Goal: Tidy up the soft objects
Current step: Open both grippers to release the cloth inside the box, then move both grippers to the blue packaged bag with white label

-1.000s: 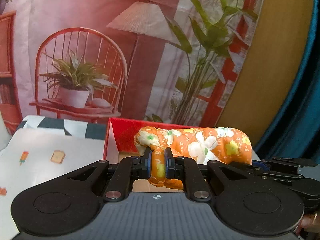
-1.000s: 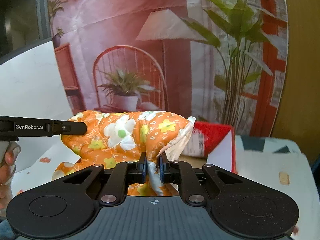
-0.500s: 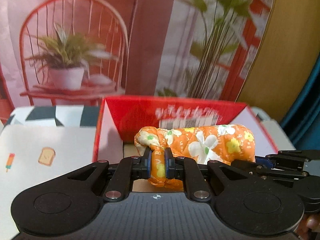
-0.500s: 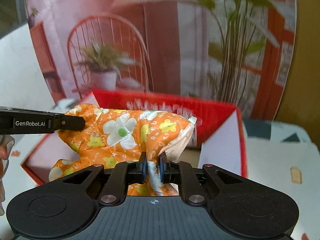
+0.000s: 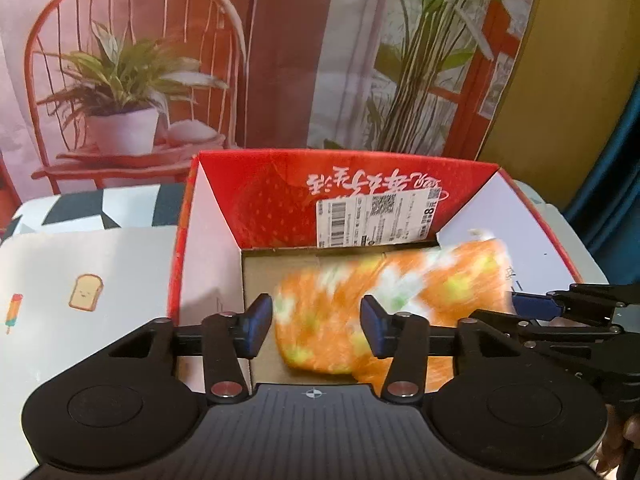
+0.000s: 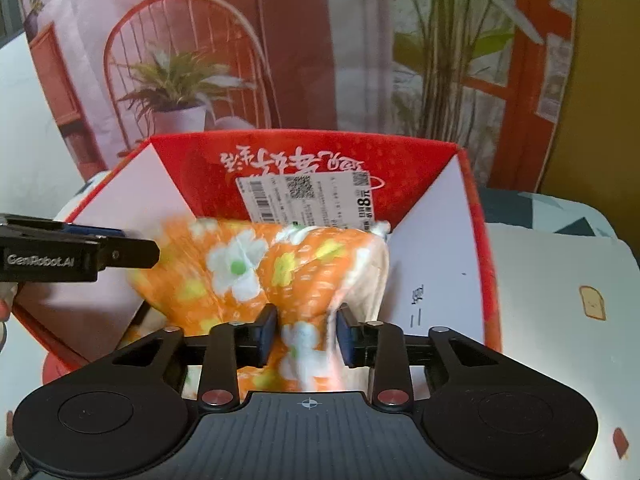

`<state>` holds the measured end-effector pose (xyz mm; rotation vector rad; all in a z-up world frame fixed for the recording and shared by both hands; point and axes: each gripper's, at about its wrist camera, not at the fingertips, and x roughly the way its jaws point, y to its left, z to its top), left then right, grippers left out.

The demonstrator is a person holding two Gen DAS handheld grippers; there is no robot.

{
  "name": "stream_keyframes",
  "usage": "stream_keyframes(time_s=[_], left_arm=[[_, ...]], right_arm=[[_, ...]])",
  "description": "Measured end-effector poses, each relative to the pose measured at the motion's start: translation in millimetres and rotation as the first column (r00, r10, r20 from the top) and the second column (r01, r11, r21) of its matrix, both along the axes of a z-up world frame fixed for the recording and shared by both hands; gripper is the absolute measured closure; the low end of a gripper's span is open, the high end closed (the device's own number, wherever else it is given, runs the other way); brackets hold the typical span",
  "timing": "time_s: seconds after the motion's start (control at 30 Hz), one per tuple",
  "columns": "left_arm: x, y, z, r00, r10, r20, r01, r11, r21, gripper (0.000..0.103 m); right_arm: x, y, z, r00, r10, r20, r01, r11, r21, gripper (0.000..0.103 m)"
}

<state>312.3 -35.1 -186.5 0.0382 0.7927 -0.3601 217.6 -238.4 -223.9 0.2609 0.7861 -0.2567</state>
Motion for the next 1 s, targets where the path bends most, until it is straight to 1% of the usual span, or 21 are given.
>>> stream_keyframes(time_s=[0.03, 0.07, 0.1, 0.27, 0.33, 0.43, 0.53, 0.6, 0.67, 0.77, 0.9, 1.0], left_arm=[[-3, 1, 3, 1.0, -0.003, 0.001, 0.003, 1.0, -0.001, 0.052], [-7, 3, 6, 1.0, -0.003, 0.003, 0.003, 1.0, -0.004, 0.052], [-14, 6, 9, 1.0, -0.001, 0.009, 0.001, 1.0, -0.01, 0.052], [-54, 20, 26, 0.999, -0.019, 0.041, 0.02, 0.999, -0.034, 0.052], [-72, 27, 30, 0.998, -0.03, 0.054, 0.032, 0.999, -0.041, 0.052], [-98, 38, 31, 0.998, -0.036, 0.055, 0.04, 0.997, -0.073, 0.052], [-118, 47, 24, 0.999, -0.035, 0.041, 0.039, 0.995, -0.095, 0.052], [-128, 52, 15, 1.0, -0.015, 0.027, 0.018, 0.995, -0.093, 0.052], [-135, 58, 5, 1.0, 0.008, 0.003, -0.007, 0.994, -0.106, 0.053], [-142, 67, -10, 0.998, 0.036, -0.048, -0.042, 0.988, -0.145, 0.054], [-150, 72, -26, 0.996, 0.052, -0.079, -0.062, 0.988, -0.143, 0.054], [-153, 78, -34, 0.992, 0.061, -0.11, -0.078, 0.984, -0.163, 0.054]], right_arm=[[-4, 0, 2, 1.0, -0.007, 0.009, 0.007, 1.0, 0.0, 0.068], [-8, 1, 5, 1.0, -0.013, 0.023, 0.013, 1.0, -0.002, 0.063], [-15, 4, 8, 0.999, -0.02, 0.044, 0.02, 1.0, -0.005, 0.062], [-55, 21, 31, 0.987, -0.031, 0.156, 0.029, 0.999, 0.015, 0.062], [-69, 30, 38, 0.983, -0.025, 0.182, 0.021, 0.999, 0.025, 0.062], [-90, 46, 43, 0.978, -0.009, 0.206, -0.001, 0.999, 0.048, 0.062], [-102, 60, 43, 0.979, 0.007, 0.204, -0.024, 0.996, 0.082, 0.063], [-108, 70, 39, 0.981, 0.016, 0.193, -0.037, 0.994, 0.106, 0.063], [-112, 81, 34, 0.983, 0.031, 0.179, -0.054, 0.991, 0.125, 0.063], [-116, 96, 27, 0.986, 0.061, 0.153, -0.081, 0.989, 0.126, 0.063], [-117, 108, 19, 0.989, 0.08, 0.123, -0.096, 0.986, 0.134, 0.063], [-118, 111, 14, 0.991, 0.085, 0.105, -0.099, 0.987, 0.13, 0.062]])
